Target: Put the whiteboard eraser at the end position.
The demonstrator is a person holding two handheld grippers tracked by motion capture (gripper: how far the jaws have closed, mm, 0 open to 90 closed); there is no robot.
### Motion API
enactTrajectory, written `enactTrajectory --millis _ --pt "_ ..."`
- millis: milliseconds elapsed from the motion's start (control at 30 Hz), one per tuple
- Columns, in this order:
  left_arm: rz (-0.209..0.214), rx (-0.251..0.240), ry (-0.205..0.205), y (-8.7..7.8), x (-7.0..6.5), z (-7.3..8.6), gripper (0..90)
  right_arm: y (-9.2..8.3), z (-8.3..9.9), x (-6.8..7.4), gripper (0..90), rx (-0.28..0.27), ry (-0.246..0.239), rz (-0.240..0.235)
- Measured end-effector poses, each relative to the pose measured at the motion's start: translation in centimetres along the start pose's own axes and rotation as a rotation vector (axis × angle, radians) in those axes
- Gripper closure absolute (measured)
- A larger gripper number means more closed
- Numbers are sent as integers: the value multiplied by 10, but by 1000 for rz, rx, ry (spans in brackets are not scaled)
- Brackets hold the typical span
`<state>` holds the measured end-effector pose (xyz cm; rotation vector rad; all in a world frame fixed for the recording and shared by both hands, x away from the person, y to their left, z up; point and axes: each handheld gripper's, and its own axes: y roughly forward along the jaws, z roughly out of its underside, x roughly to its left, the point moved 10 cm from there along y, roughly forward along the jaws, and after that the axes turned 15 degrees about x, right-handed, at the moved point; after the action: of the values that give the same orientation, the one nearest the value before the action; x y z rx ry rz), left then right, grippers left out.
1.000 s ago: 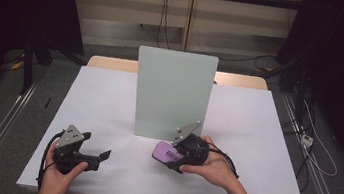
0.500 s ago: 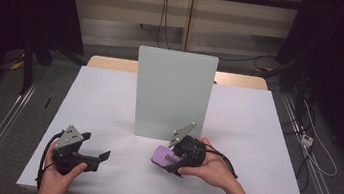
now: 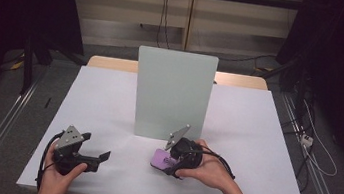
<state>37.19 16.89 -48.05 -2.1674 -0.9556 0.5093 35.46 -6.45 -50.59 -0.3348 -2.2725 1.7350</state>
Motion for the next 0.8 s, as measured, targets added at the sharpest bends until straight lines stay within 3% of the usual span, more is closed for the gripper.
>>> enactTrajectory --millis 500,800 --pt "0 5 0 1 0 1 54 7 -3 1 412 9 -29 12" --pt "1 3 -2 1 0 1 54 8 -2 -1 407 -3 3 -7"
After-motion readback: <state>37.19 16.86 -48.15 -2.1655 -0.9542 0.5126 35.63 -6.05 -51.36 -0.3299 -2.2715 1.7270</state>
